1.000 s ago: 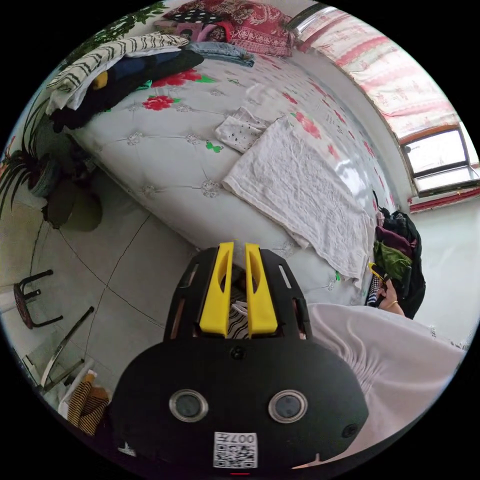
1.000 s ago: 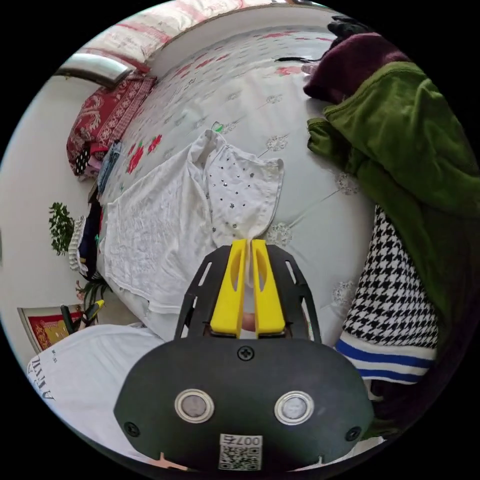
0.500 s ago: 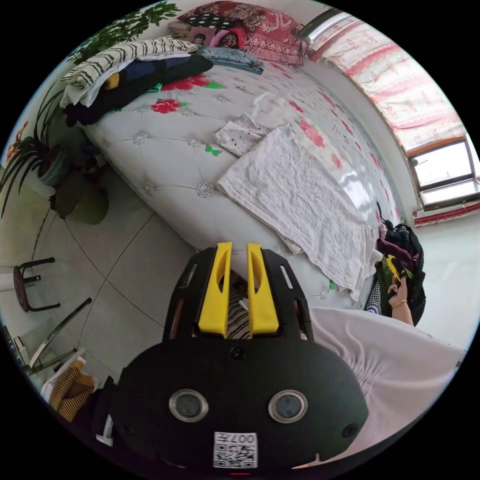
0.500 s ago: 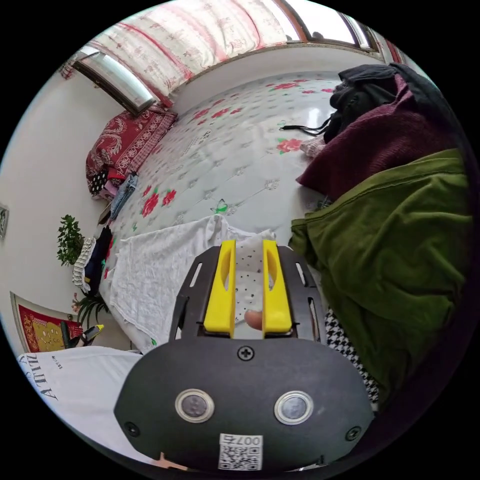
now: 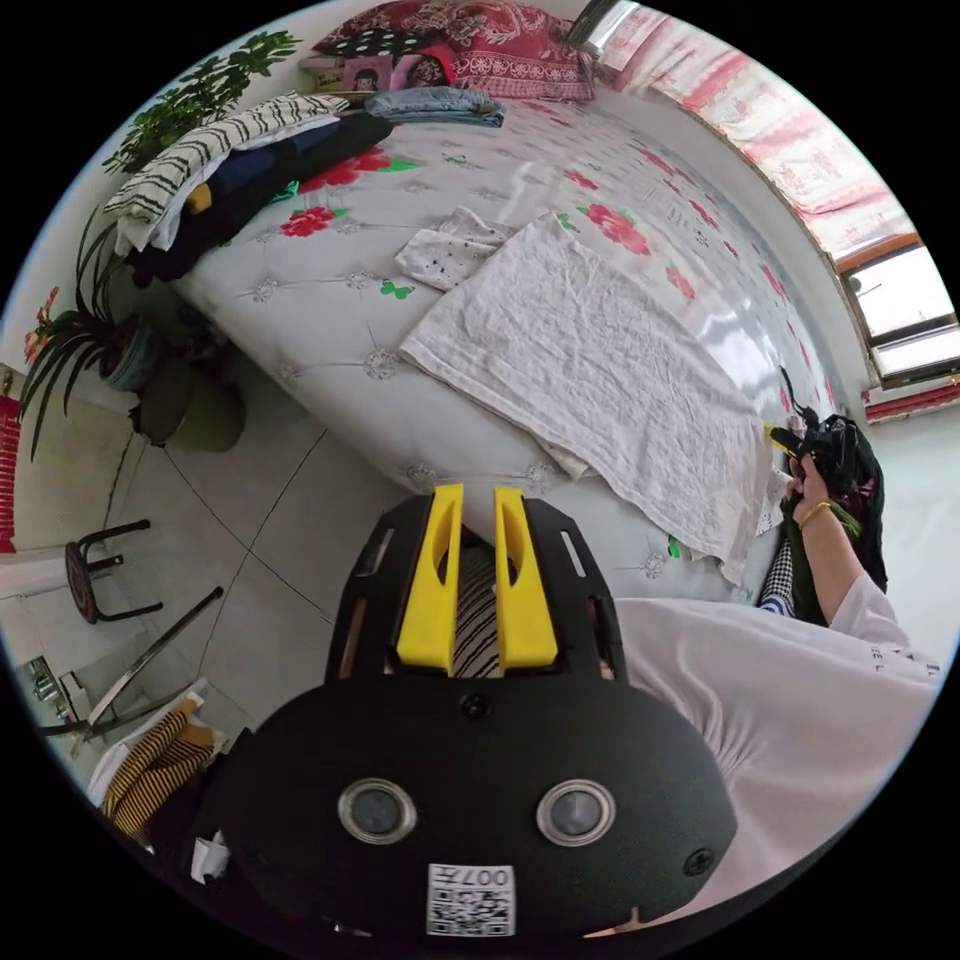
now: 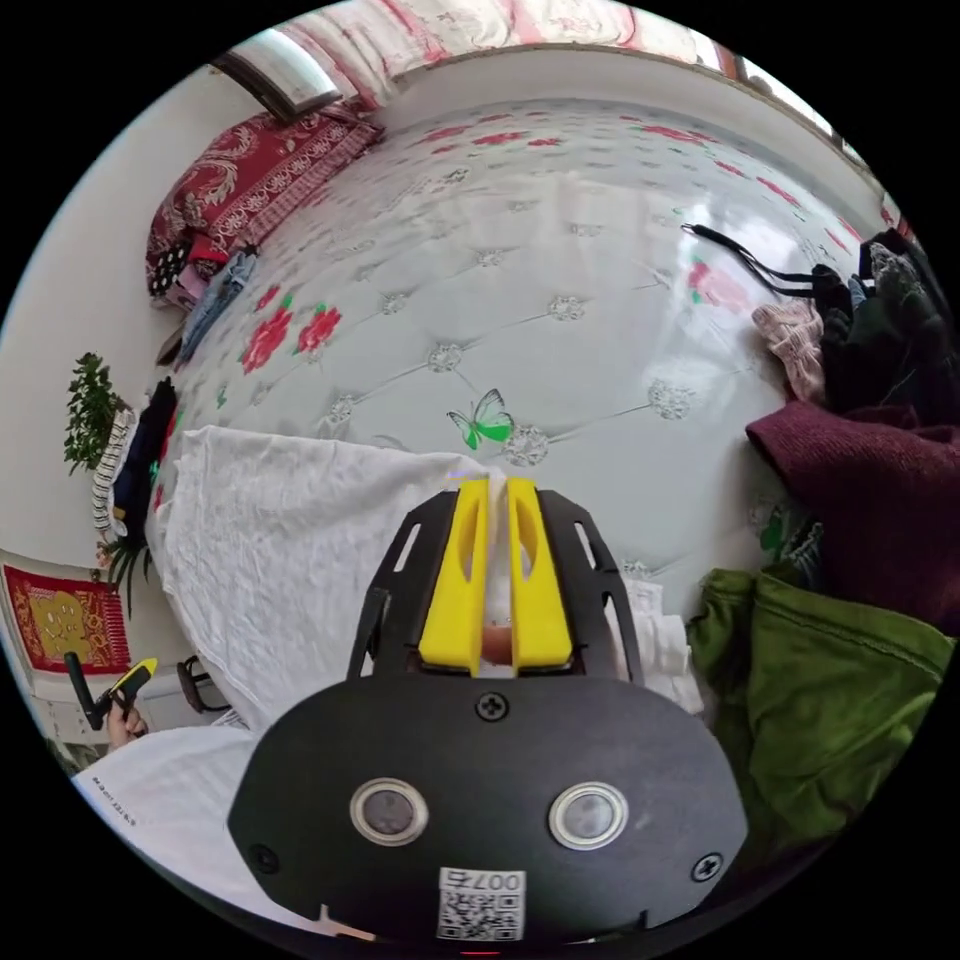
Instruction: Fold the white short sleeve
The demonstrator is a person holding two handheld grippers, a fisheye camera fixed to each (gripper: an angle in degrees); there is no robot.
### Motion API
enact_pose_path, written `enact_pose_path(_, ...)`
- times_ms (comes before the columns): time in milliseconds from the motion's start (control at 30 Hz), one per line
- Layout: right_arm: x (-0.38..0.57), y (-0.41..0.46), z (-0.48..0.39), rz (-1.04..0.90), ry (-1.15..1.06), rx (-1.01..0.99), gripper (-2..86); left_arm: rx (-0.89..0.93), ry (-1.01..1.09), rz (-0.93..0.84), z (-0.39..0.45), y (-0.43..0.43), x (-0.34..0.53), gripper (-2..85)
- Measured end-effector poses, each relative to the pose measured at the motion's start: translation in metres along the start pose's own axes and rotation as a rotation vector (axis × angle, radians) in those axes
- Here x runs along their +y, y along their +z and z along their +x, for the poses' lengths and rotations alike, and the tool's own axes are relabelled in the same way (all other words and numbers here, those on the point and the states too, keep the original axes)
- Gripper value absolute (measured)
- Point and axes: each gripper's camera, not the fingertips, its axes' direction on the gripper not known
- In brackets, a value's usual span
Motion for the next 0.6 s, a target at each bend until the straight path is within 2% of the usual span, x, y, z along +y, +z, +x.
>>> enact_pose_path(67, 0.002, -0.001, 0.020, 0.016, 0.022, -0.107, 1.0, -0.007, -0.030, -0.008, -0.005, 0.001, 0.003, 5.4)
enact_pose_path(133, 0.011, -0.004, 0.061, 0.074, 0.140, -0.251, 0.3, 0.001, -0.049, -0.009, -0.009, 0.003, 0.002, 5.3)
enact_pose_path(200, 0.021, -0.005, 0.091, 0.097, 0.268, -0.260, 0.1, 0.018, -0.066, -0.014, -0.013, 0.007, -0.002, 5.2)
enact_pose_path(267, 0.031, -0.008, 0.104, 0.101, 0.289, -0.267, 0.1, 0.051, -0.083, -0.012, -0.017, 0.012, -0.011, 5.1)
enact_pose_path(433, 0.054, -0.029, 0.064, 0.178, 0.095, -0.195, 1.5, 0.122, -0.097, -0.009, -0.026, 0.019, -0.043, 5.1)
enact_pose_path(600, 0.044, -0.009, 0.032, 0.141, 0.068, -0.223, 3.1, 0.122, -0.046, 0.029, -0.031, 0.009, -0.075, 5.2)
